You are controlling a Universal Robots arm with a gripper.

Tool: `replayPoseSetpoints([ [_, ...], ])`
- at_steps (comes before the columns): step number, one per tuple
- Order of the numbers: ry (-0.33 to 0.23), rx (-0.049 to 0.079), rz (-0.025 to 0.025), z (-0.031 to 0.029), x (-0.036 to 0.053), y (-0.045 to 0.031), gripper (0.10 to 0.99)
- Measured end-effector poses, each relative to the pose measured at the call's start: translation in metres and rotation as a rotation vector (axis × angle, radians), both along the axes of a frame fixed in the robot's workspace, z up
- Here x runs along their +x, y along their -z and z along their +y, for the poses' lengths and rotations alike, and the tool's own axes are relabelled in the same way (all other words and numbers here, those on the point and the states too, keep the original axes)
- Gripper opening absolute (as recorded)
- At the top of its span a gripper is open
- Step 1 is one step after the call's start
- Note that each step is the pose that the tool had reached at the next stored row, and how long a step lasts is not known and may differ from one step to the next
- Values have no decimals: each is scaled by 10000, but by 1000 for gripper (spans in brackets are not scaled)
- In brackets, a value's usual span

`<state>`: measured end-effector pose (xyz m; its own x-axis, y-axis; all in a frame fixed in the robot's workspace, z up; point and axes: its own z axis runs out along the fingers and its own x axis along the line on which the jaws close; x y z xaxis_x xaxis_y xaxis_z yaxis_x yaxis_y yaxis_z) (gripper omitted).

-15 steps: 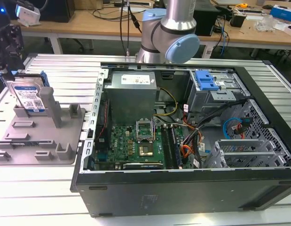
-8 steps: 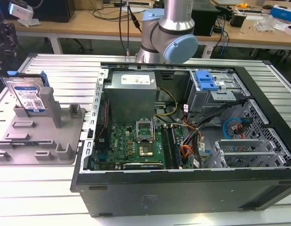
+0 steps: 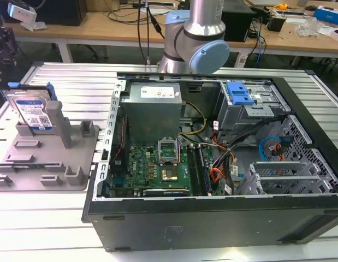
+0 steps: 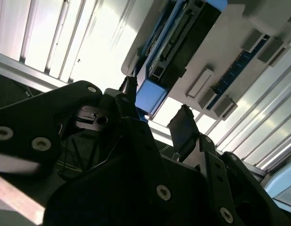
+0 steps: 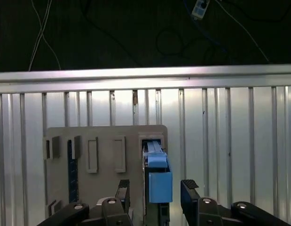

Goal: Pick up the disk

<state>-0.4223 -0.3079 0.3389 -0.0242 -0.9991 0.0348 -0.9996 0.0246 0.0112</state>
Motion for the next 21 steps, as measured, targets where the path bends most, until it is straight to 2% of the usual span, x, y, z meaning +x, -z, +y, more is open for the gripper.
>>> replayPoseSetpoints([
  [2, 37, -1, 1, 25, 0, 4, 553],
  [8, 43, -1, 2, 27, 3, 60, 553],
  [13, 42, -1, 2, 25, 8, 105, 553],
  [16, 42, -1, 2, 5, 8, 140, 553],
  [21, 41, -1, 3, 3, 9, 144, 553],
])
